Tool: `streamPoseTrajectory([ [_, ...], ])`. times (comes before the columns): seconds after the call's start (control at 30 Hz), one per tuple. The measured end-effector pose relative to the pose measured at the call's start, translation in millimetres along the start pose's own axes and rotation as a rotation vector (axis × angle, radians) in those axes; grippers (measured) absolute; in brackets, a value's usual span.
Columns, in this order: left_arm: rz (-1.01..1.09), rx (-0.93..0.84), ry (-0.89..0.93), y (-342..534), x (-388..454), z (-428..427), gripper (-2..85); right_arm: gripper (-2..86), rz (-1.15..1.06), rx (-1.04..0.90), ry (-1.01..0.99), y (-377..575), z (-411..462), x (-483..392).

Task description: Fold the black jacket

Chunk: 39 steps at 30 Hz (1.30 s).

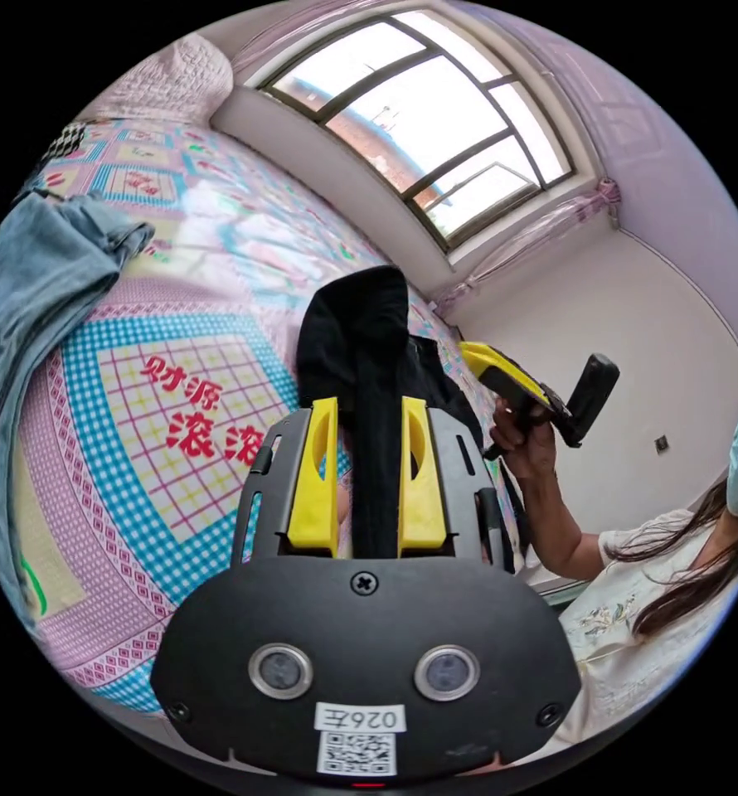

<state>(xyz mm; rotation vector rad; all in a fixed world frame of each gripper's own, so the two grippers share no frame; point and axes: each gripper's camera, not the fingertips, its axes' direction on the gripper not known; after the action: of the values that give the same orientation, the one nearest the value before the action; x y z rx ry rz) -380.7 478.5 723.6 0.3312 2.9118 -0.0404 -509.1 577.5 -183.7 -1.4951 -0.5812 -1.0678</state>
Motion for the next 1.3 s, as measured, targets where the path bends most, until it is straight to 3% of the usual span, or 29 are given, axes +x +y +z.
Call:
streamPoseTrajectory([
  [0.23, -0.024, -0.049, -0.044, -10.8, -10.6, -31.3, 11.1, 13.0, -0.267, -0.356, 0.175, -9.6, 162.9, -58.0],
  [0.33, -0.048, -0.034, -0.038, -18.1, -16.2, -53.5, 11.0, 7.7, -0.289, -0.619, 0.199, -1.7, 223.0, -45.9],
  [0.37, -0.058, -0.031, -0.027, -22.0, -18.4, -60.5, 11.0, 2.0, -0.179, -0.558, 0.169, -10.7, 215.5, -25.2],
  [0.43, -0.067, -0.038, -0.005, -31.1, -20.7, -67.1, 11.0, -0.1, -0.096, -0.56, 0.162, -20.4, 207.7, 6.7],
  [0.53, -0.073, -0.064, 0.041, -55.0, -19.7, -69.7, 10.9, -0.9, 0.224, -0.463, -0.06, -35.3, 173.6, 78.0],
  [0.7, -0.088, -0.096, 0.259, -98.7, -4.3, -62.0, 11.0, -0.9, 0.591, -0.08, -0.418, -50.0, 61.5, 189.5],
  [0.9, -0.233, 0.046, 0.835, -143.9, 12.4, -31.9, 22.7, -0.9, 0.749, 0.281, -0.689, -35.6, -49.6, 257.8],
  [0.97, -0.281, 0.106, 0.985, -159.9, 16.2, -27.2, 25.7, -0.9, 0.783, 0.341, -0.679, -18.7, -78.6, 269.7],
  [1.17, -0.328, 0.198, 1.104, -147.4, 20.4, -56.5, 30.7, -1.0, 0.881, 0.435, -0.495, 47.3, -155.8, 306.5],
  [1.23, -0.363, 0.176, 1.05, -136.5, 13.2, -62.3, 28.4, -1.0, 0.923, 0.465, -0.494, 71.7, -169.8, 319.8],
  [1.3, -0.385, 0.108, 0.997, -128.8, 7.6, -61.9, 20.1, -0.9, 0.906, 0.446, -0.496, 93.4, -182.9, 320.5],
])
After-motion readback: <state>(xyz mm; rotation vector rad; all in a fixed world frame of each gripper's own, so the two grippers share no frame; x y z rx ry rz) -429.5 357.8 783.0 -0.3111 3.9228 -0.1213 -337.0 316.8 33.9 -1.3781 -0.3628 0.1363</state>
